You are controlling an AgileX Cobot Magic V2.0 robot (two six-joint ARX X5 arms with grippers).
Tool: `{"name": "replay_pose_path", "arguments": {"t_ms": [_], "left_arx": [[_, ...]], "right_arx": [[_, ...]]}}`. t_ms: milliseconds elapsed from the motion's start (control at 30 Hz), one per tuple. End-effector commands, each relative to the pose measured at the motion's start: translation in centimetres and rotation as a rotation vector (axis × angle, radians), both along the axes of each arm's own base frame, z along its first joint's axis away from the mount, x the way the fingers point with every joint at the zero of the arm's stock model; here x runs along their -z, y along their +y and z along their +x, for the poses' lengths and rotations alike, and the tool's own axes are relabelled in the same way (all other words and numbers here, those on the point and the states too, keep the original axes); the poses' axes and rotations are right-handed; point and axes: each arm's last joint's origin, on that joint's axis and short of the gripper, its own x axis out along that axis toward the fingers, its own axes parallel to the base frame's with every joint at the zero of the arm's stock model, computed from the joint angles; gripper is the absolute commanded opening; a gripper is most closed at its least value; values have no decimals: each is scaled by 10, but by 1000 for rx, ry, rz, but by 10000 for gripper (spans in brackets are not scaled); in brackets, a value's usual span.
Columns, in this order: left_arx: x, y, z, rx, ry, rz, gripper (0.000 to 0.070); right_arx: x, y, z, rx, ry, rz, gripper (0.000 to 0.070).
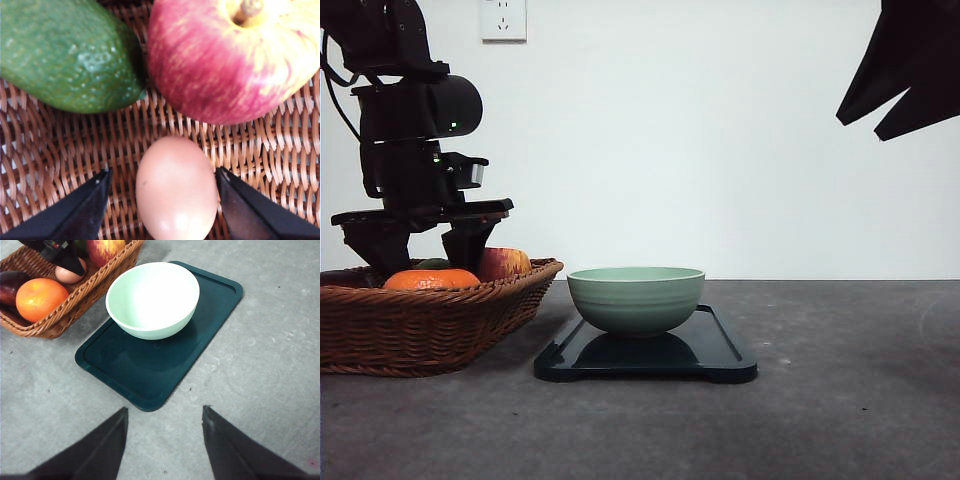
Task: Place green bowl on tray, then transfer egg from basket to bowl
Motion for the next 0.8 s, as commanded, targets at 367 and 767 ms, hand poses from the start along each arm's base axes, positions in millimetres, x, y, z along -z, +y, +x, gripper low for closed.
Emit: {"name": "replay_pose_path", "arguments": {"t_ms": [367,767], "left_arx": [[3,-2,3,4,19,4,261],[2,-2,1,3,43,9,213]], "right_arx": [[-1,2,2,-7,-16,-1,289],[-1,2,2,-7,-16,-1,289]]}}
